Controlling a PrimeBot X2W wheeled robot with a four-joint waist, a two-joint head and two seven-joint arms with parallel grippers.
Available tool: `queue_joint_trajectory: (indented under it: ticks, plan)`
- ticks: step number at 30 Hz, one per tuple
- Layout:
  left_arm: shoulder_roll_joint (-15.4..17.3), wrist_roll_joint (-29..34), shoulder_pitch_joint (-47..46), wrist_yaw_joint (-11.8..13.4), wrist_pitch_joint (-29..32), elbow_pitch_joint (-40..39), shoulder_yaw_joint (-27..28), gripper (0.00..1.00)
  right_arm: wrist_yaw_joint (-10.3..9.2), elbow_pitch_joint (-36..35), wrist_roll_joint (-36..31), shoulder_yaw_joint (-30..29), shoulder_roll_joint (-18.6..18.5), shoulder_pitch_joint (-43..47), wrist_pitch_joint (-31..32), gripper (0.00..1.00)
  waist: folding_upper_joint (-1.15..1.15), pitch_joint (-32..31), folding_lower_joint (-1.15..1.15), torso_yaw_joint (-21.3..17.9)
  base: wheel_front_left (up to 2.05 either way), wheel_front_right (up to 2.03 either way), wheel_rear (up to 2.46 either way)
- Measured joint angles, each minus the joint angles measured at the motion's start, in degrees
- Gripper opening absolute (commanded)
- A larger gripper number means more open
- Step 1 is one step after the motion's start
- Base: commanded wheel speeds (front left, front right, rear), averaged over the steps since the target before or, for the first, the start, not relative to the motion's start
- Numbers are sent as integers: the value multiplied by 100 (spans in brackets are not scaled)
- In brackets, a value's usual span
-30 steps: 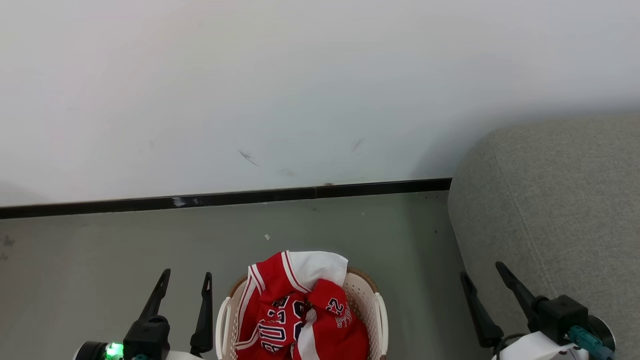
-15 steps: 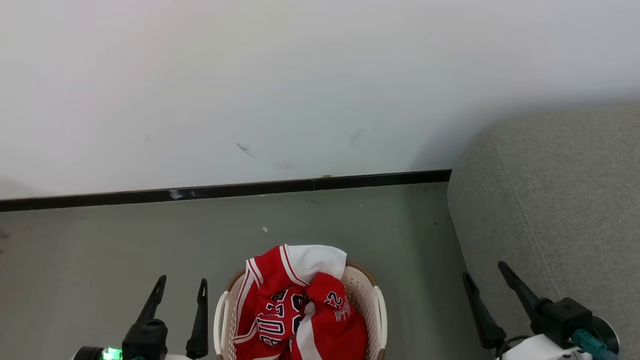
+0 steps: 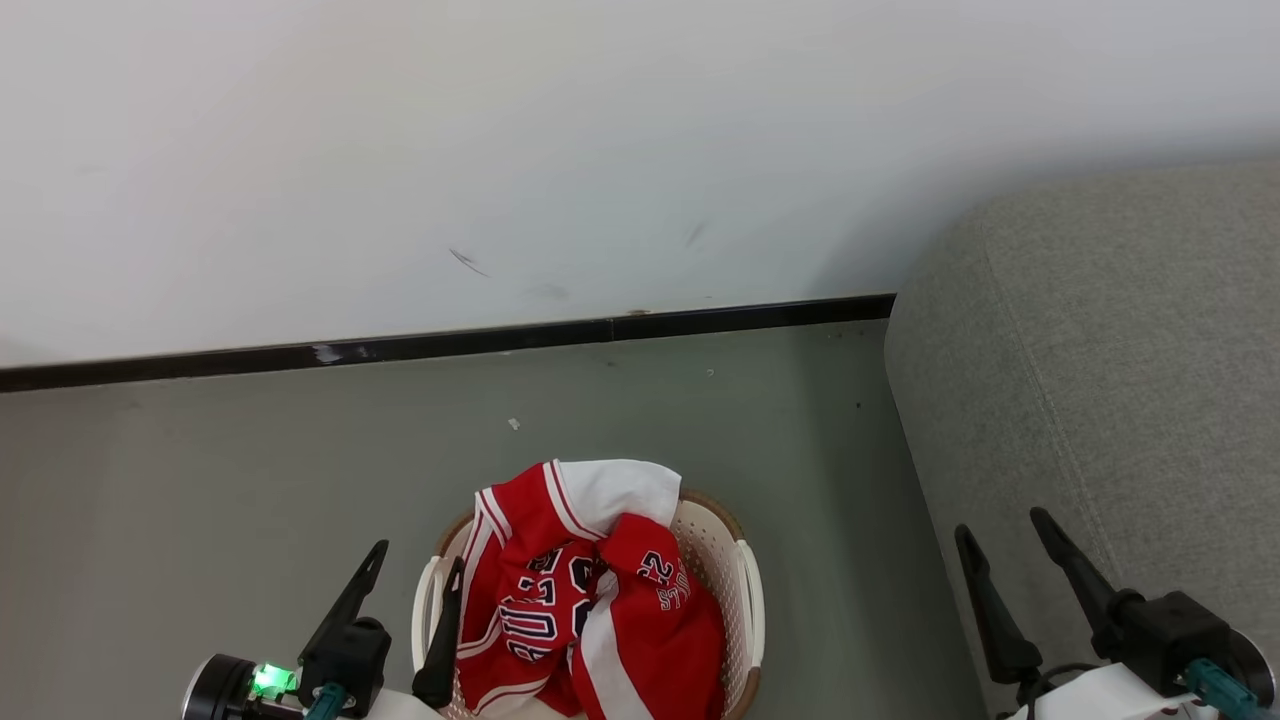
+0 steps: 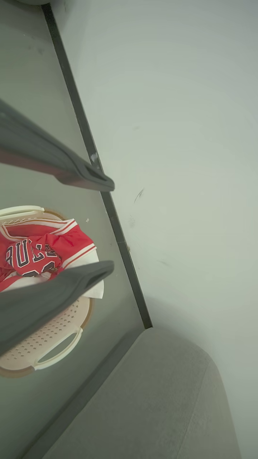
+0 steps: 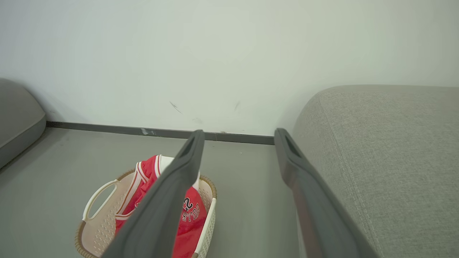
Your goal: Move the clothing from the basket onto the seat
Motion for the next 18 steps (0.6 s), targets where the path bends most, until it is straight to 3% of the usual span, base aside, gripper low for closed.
queue_joint_trajectory:
  ticks: [18]
  plan:
    - [-44,260,-746,-198,183,958,-346,100,0,-482,0,-115,3,-336,-1,100,0,773,-1,-235,0,0,0]
